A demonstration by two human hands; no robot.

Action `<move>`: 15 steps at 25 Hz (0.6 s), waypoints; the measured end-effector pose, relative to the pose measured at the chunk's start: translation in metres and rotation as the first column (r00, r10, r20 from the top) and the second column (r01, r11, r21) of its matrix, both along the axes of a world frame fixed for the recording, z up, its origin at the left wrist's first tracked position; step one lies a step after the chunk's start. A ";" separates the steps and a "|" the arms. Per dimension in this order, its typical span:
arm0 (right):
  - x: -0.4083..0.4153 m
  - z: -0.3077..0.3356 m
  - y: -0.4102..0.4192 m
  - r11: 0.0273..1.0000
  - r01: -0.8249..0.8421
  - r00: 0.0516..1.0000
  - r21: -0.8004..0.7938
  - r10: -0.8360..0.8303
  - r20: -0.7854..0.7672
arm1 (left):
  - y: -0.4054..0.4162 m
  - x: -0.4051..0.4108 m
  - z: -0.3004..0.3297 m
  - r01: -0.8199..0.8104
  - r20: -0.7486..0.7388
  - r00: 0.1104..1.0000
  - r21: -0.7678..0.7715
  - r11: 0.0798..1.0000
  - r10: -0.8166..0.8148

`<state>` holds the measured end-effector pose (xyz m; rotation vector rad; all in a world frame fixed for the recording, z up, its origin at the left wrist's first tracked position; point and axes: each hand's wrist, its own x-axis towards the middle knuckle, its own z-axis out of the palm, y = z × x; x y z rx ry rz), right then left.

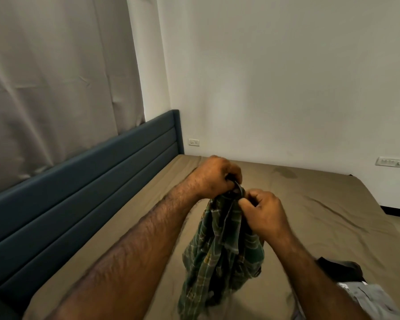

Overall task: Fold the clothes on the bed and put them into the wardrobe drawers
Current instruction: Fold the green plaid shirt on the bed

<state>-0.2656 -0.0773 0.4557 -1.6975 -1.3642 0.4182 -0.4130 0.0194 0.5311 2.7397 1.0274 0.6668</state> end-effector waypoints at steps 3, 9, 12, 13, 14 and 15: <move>0.003 0.002 0.014 0.992 -0.045 0.933 0.117 0.083 -0.350 | -0.004 0.002 -0.035 -0.374 0.320 0.869 -0.074 0.924 0.378; -0.005 0.002 0.034 0.994 -0.093 0.695 0.054 0.103 -0.711 | 0.001 -0.006 -0.072 0.273 0.580 0.718 -0.743 0.610 0.385; -0.025 -0.005 0.045 0.994 -0.100 0.578 0.052 0.101 -0.810 | 0.016 -0.029 -0.079 0.401 0.602 0.738 -0.756 0.518 0.307; -0.035 -0.004 0.048 0.996 -0.079 0.570 0.033 0.072 -0.818 | 0.023 -0.039 -0.080 0.382 0.582 0.729 -0.783 0.491 0.361; -0.046 -0.005 0.054 1.000 -0.024 0.589 -0.006 0.009 -0.808 | 0.032 -0.053 -0.081 0.364 0.559 0.703 -0.814 0.453 0.439; -0.049 -0.002 0.058 0.999 0.021 0.625 -0.035 -0.040 -0.780 | 0.043 -0.064 -0.082 0.341 0.529 0.654 -0.845 0.413 0.542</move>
